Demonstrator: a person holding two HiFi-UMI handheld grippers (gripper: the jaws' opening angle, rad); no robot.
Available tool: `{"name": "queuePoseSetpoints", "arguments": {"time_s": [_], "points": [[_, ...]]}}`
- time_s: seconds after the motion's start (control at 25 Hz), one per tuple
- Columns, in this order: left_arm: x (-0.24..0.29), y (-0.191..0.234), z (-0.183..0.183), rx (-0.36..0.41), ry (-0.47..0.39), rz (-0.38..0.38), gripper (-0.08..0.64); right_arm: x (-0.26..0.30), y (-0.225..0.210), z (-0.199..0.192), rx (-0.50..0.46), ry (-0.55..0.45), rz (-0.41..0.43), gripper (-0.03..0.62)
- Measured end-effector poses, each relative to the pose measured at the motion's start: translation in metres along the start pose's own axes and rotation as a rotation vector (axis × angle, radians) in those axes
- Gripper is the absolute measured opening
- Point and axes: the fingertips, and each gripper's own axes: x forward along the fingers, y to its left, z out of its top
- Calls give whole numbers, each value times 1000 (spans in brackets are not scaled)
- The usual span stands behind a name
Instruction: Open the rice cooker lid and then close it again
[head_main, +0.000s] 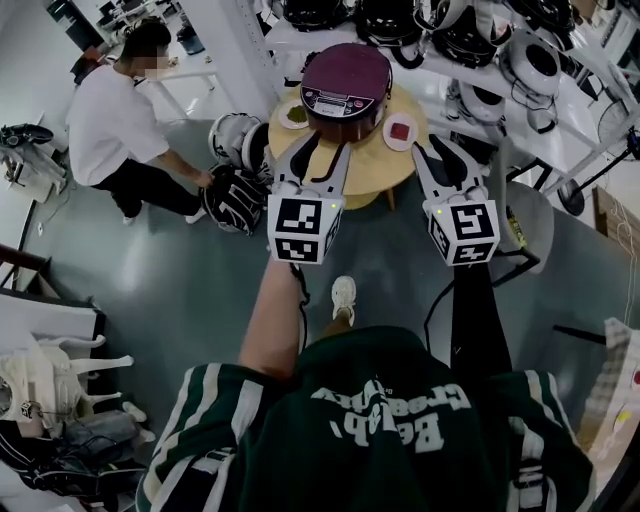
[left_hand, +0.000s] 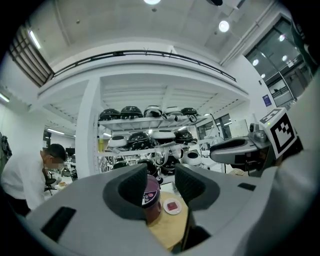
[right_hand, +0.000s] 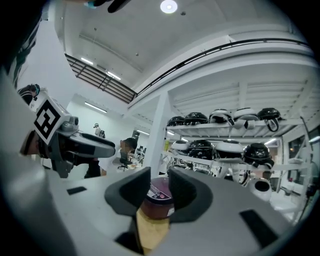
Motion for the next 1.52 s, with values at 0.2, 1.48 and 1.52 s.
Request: {"name": "queuePoseSetpoints", "arguments": {"time_s": [0.2, 1.48, 1.52], "points": [[45, 39, 1, -28, -9, -43, 161, 69, -5, 4, 0, 1, 14, 121], [282, 114, -138, -75, 325, -135, 137, 306, -97, -108, 108, 128, 135, 133], [286, 114, -145, -72, 345, -135, 137, 311, -98, -111, 107, 128, 144, 133]]}}
